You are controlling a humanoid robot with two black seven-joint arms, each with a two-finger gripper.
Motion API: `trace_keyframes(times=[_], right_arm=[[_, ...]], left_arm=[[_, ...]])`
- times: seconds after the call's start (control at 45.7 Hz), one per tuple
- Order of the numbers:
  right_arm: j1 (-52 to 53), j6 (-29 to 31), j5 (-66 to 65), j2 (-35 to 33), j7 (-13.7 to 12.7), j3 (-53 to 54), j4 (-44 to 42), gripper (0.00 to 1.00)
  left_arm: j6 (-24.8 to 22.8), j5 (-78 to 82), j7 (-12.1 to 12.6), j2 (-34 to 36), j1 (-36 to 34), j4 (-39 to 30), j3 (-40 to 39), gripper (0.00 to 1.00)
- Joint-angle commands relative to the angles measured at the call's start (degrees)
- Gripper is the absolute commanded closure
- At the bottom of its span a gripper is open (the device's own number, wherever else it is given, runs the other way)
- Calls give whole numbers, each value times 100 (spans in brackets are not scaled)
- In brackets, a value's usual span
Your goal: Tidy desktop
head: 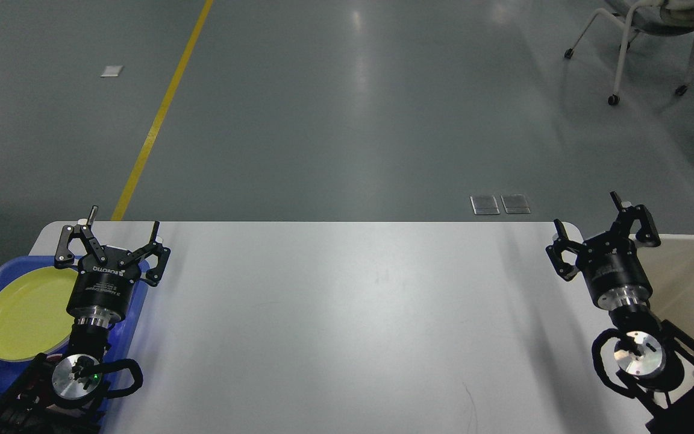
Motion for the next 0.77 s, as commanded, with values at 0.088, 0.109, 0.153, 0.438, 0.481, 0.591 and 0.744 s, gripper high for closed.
trace_keyframes(times=[0.088, 0.109, 0.153, 0.438, 0.481, 0.591, 0.744], right_arm=[[-149, 684, 3, -6, 225, -116, -552, 0], [-123, 754, 3, -24, 225, -125, -684, 0], [-79, 886, 3, -59, 225, -116, -1000, 0], [80, 1071, 21, -59, 216, -116, -1239, 0], [71, 1071, 21, -24, 216, -107, -1239, 0], [53, 1106, 38, 37, 225, -107, -1098, 0], [36, 1106, 65, 28, 233, -46, -1098, 0]], left_arm=[[8, 0, 1, 0, 1, 0, 0, 4], [8, 0, 10, 0, 1, 0, 0, 4], [-1, 0, 10, 0, 1, 0, 0, 4], [-1, 0, 10, 0, 1, 0, 0, 4], [-1, 0, 1, 0, 1, 0, 0, 4], [-1, 0, 10, 0, 1, 0, 0, 4], [8, 0, 10, 0, 1, 0, 0, 4]])
